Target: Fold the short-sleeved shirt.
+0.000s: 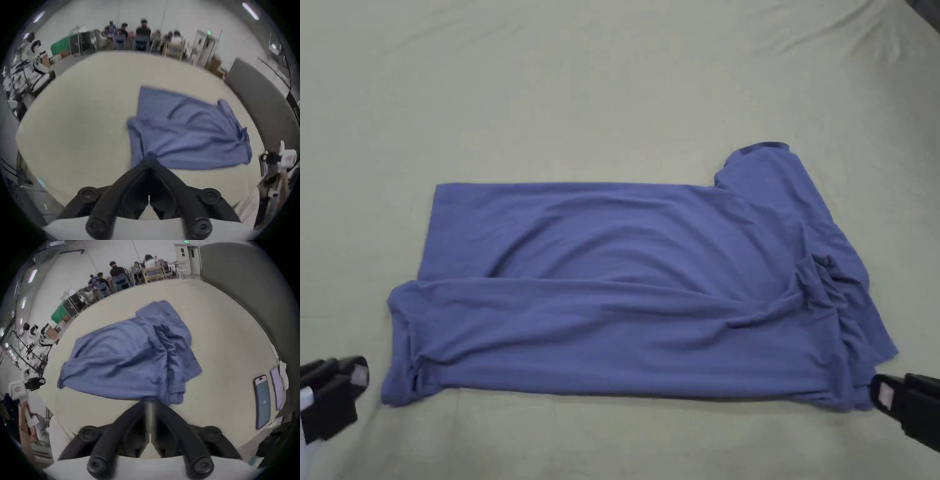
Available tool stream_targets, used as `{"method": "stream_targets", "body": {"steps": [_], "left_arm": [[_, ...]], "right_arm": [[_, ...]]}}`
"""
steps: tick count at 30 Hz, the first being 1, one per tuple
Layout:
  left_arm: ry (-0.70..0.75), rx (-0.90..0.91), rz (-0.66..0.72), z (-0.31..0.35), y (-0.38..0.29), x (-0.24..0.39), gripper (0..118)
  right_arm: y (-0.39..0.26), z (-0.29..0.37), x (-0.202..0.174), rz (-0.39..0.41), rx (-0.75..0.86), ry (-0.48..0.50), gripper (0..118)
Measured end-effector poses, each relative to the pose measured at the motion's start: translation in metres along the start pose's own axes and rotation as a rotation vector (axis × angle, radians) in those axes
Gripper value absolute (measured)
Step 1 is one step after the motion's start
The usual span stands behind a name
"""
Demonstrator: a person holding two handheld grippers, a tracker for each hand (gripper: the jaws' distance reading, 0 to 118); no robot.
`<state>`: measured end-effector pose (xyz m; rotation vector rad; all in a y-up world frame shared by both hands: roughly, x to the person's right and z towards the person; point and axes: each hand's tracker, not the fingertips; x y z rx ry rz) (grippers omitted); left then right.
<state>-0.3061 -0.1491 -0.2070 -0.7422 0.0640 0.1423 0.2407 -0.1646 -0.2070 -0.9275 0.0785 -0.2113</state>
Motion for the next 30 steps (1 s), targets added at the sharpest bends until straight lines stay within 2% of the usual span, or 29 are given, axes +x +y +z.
{"method": "stream_targets", "body": {"steps": [1,2,6,9,12,13,14,15,16,20,22,24,26,28,29,30], "left_arm": [[0.033,-0.009,-0.053,0.007,0.008,0.003,0],[0.025,-0.03,-0.077,0.011,0.017,0.003,0],[0.004,0.004,-0.076,0.002,0.055,0.014,0],[0.016,0.027,-0.146,-0.033,0.094,0.026,0],[-0.064,-0.014,-0.149,-0.095,0.142,0.031,1],[-0.113,-0.051,-0.124,-0.118,0.158,0.03,15],[-0.148,-0.086,-0.085,-0.144,0.174,0.028,44],[-0.166,-0.138,-0.062,-0.171,0.187,0.026,78],[-0.159,-0.171,-0.04,-0.204,0.196,0.025,82],[0.004,-0.336,-0.082,-0.317,0.214,0.025,82],[0.013,-0.386,-0.08,-0.351,0.205,0.024,82],[0.02,-0.422,-0.112,-0.37,0.191,0.026,81],[0.037,-0.416,-0.189,-0.376,0.184,0.031,72],[0.034,-0.379,-0.164,-0.365,0.182,0.033,70],[0.032,-0.362,-0.181,-0.361,0.181,0.035,62],[0.036,-0.345,-0.207,-0.356,0.181,0.038,38]], "right_arm": [[0.002,0.006,0.0,0.014,0.063,-0.009,2],[0.008,0.007,-0.002,0.036,0.023,0.001,2],[0.024,0.005,-0.01,0.089,0.033,-0.02,2],[0.037,0.0,-0.017,0.102,0.051,-0.012,2],[0.052,-0.009,-0.021,0.114,0.063,-0.007,2],[0.059,-0.013,-0.023,0.118,0.06,-0.007,2],[0.066,-0.017,-0.024,0.12,0.059,-0.008,2],[0.069,-0.021,-0.026,0.121,0.061,-0.008,2],[0.075,-0.026,-0.026,0.121,0.063,-0.004,2],[0.099,-0.049,-0.029,0.105,0.061,0.018,2],[0.107,-0.059,-0.033,0.114,0.061,0.013,2],[0.112,-0.069,-0.033,0.125,0.057,0.012,2],[0.116,-0.077,-0.034,0.128,0.055,0.025,2],[0.115,-0.083,-0.031,0.124,0.05,0.037,2],[0.115,-0.087,-0.031,0.119,0.049,0.04,2],[0.116,-0.091,-0.031,0.116,0.043,0.042,2]]}}
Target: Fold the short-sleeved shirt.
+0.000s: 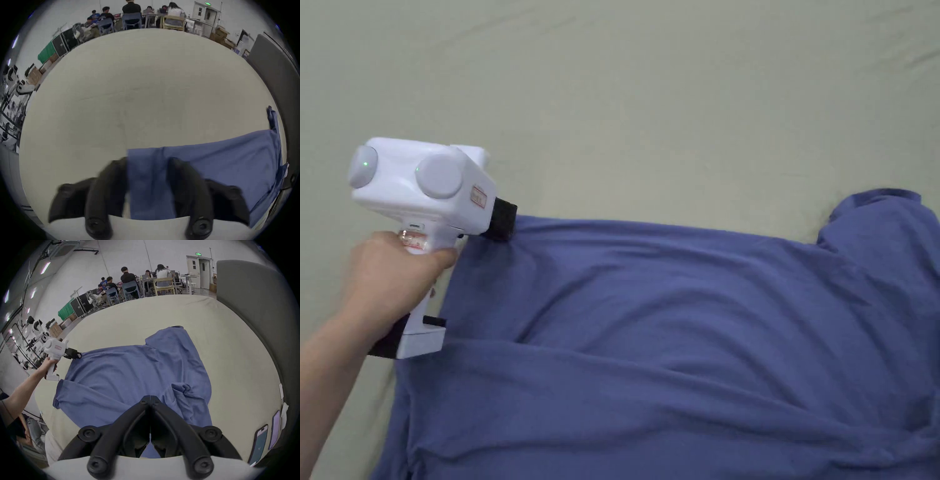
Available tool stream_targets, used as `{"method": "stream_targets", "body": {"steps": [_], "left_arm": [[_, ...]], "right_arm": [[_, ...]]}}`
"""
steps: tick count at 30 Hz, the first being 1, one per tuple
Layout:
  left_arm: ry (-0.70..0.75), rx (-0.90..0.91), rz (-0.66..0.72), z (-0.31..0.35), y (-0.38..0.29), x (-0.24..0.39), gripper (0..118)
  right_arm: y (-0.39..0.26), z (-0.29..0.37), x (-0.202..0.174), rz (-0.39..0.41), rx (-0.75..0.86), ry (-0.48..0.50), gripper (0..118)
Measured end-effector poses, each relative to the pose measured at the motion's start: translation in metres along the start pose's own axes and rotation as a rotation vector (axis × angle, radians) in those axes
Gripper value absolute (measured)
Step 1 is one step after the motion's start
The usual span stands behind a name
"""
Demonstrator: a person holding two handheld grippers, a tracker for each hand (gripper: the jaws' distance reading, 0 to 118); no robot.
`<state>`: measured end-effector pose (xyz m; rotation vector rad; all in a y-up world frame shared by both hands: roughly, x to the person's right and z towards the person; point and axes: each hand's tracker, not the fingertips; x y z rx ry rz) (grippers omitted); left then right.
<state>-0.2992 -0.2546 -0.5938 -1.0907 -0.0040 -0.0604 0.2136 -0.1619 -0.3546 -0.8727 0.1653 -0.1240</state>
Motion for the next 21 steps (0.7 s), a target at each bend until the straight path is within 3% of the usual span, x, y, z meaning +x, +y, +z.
{"method": "stream_targets", "body": {"steps": [1,2,7,8,9,10,12,16,17,19,21], "left_arm": [[-0.016,0.006,-0.014,0.006,0.0,0.001,7],[-0.093,0.003,0.011,0.013,-0.001,0.001,0],[-0.09,0.125,-0.1,0.074,-0.01,0.023,0],[-0.093,0.149,-0.114,0.085,-0.012,0.026,0],[-0.104,0.171,-0.123,0.095,-0.014,0.029,0],[-0.114,0.182,-0.123,0.103,-0.017,0.029,0],[-0.114,0.202,-0.126,0.115,-0.02,0.033,1],[-0.143,0.187,-0.153,0.123,-0.025,0.039,0],[-0.117,0.183,-0.161,0.124,-0.025,0.041,0],[-0.093,0.176,-0.173,0.119,-0.024,0.038,0],[-0.101,0.17,-0.164,0.118,-0.022,0.036,1]], "right_arm": [[-0.001,-0.003,0.003,-0.004,-0.008,0.003,2],[0.001,-0.005,0.005,-0.006,-0.018,0.01,2],[0.051,-0.018,0.011,0.045,-0.013,0.042,3],[0.068,-0.024,0.012,0.058,-0.009,0.018,28],[0.083,-0.032,0.019,0.063,-0.013,-0.002,95],[0.101,-0.049,0.025,0.054,-0.042,-0.031,118],[0.129,-0.082,0.039,0.048,0.001,-0.085,118],[0.166,-0.185,0.088,-0.066,-0.215,-0.216,117],[0.166,-0.205,0.093,-0.091,-0.245,-0.226,111],[0.165,-0.233,0.1,-0.128,-0.32,-0.258,83],[0.159,-0.245,0.098,-0.169,-0.338,-0.227,79]]}}
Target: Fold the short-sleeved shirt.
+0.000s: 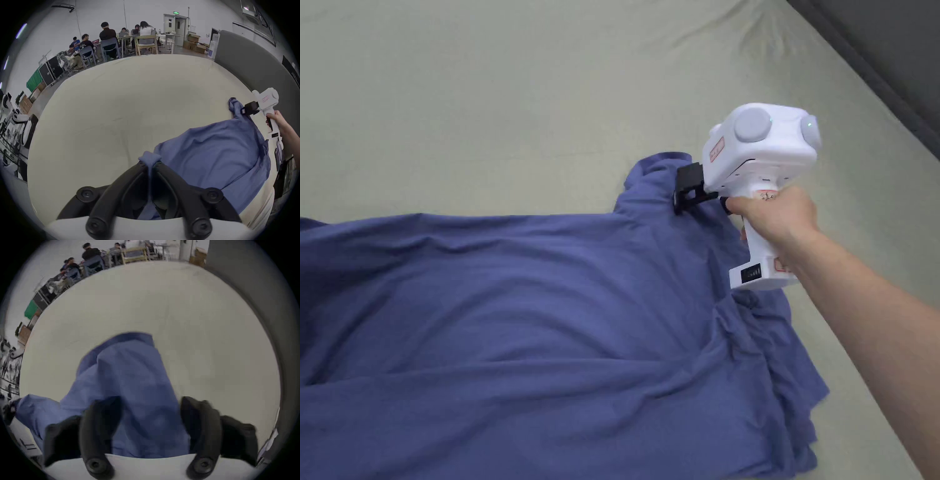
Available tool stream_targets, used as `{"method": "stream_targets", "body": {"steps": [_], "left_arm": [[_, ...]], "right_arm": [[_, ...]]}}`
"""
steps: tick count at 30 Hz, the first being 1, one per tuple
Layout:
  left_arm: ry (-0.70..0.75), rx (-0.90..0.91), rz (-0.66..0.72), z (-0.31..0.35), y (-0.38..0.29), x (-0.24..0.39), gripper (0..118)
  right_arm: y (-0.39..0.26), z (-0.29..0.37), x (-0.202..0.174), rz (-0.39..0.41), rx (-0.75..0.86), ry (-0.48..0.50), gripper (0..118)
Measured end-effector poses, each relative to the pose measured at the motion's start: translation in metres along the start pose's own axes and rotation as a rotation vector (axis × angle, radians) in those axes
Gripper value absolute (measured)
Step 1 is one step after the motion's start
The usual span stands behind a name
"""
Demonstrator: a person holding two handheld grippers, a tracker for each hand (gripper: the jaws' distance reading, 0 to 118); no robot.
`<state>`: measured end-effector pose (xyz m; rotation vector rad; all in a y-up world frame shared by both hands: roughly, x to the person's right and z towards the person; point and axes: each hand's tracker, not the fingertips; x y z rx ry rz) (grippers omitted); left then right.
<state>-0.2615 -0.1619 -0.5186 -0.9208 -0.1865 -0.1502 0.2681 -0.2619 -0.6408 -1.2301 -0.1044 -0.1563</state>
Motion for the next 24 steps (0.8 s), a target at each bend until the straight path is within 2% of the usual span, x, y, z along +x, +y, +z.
{"method": "stream_targets", "body": {"steps": [1,2,3,4,5,6,8,10,14,15,17,18,22,24], "left_arm": [[0.001,0.0,0.006,-0.003,0.0,-0.003,0],[0.005,0.001,0.008,-0.004,-0.001,-0.004,1],[0.009,0.002,0.008,-0.006,-0.001,-0.005,1],[0.012,0.001,0.012,-0.007,-0.002,-0.006,1],[0.02,0.01,0.022,-0.008,-0.004,-0.009,0],[0.02,0.014,0.035,-0.007,-0.006,-0.01,0],[0.003,0.019,0.074,-0.004,-0.01,-0.015,1],[-0.011,0.026,0.103,0.005,-0.018,-0.021,0],[0.02,0.047,0.117,0.038,-0.04,-0.027,0],[0.029,0.05,0.117,0.046,-0.048,-0.028,0],[0.056,0.05,0.115,0.062,-0.067,-0.028,0],[0.068,0.043,0.108,0.068,-0.076,-0.028,0],[0.125,-0.002,0.083,0.088,-0.12,-0.012,1],[0.155,-0.055,0.027,0.085,-0.144,-0.003,0]], "right_arm": [[-0.003,0.002,-0.006,0.047,0.016,-0.057,79],[-0.006,0.009,-0.011,0.085,0.047,-0.064,79],[-0.008,0.014,-0.012,0.115,0.062,-0.05,72],[-0.012,0.021,-0.014,0.149,0.079,-0.036,53],[-0.015,0.029,-0.013,0.165,0.11,-0.019,15],[-0.019,0.035,-0.012,0.136,0.131,0.002,2],[-0.026,0.046,-0.009,0.136,0.129,0.078,2],[-0.035,0.066,-0.006,0.148,0.166,0.071,2],[-0.071,0.126,0.005,0.152,0.288,0.154,2],[-0.084,0.142,0.006,0.175,0.32,0.15,2],[-0.121,0.175,0.005,0.255,0.436,0.057,2],[-0.138,0.186,0.005,0.273,0.458,0.045,2],[-0.223,0.213,0.007,0.28,0.466,0.057,2],[-0.262,0.212,0.007,0.294,0.447,0.045,2]]}}
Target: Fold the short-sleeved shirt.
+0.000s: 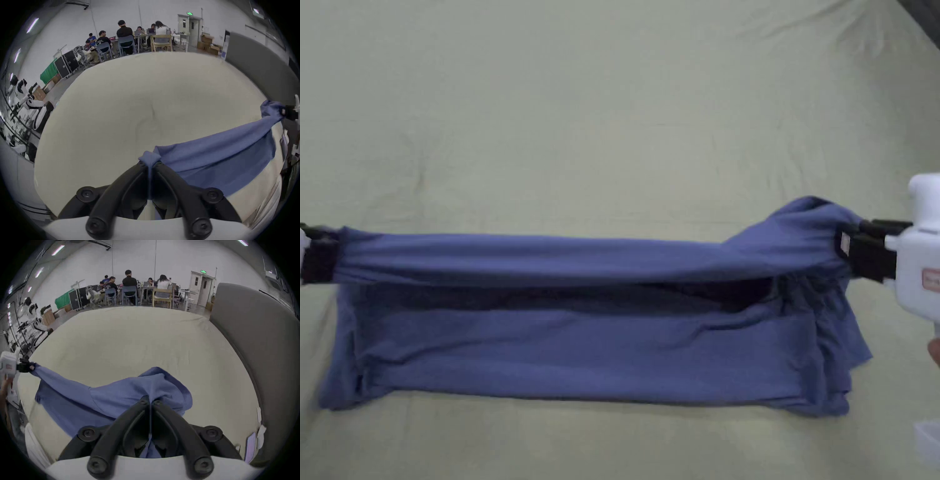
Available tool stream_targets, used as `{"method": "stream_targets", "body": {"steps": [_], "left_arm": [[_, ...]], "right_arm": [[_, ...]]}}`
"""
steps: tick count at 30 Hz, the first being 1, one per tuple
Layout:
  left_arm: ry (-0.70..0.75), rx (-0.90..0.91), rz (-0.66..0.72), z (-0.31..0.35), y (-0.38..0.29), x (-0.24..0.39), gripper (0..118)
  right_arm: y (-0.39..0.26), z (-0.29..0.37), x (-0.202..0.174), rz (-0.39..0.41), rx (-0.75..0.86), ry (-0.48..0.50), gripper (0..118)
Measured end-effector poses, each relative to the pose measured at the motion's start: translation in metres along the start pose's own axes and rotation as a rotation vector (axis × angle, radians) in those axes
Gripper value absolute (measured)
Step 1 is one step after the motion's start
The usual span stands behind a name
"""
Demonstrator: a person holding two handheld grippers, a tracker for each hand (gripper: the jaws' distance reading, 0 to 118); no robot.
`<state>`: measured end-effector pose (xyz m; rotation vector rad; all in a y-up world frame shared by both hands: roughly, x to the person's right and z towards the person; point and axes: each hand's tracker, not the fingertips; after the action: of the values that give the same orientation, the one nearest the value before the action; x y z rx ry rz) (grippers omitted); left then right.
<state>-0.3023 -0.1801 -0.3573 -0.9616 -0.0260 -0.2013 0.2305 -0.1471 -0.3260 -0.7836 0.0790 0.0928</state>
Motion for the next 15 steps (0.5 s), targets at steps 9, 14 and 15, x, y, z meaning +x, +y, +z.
{"method": "stream_targets", "body": {"steps": [9,14,15], "left_arm": [[-0.007,-0.158,0.006,-0.026,-0.063,0.019,0],[-0.001,-0.171,0.026,-0.031,-0.065,0.023,0],[0.001,-0.17,0.029,-0.03,-0.064,0.023,1]], "right_arm": [[-0.088,-0.019,0.0,-0.064,-0.221,0.025,2],[-0.095,-0.039,0.002,-0.099,-0.262,0.023,2],[-0.095,-0.041,0.003,-0.108,-0.262,0.025,2]]}}
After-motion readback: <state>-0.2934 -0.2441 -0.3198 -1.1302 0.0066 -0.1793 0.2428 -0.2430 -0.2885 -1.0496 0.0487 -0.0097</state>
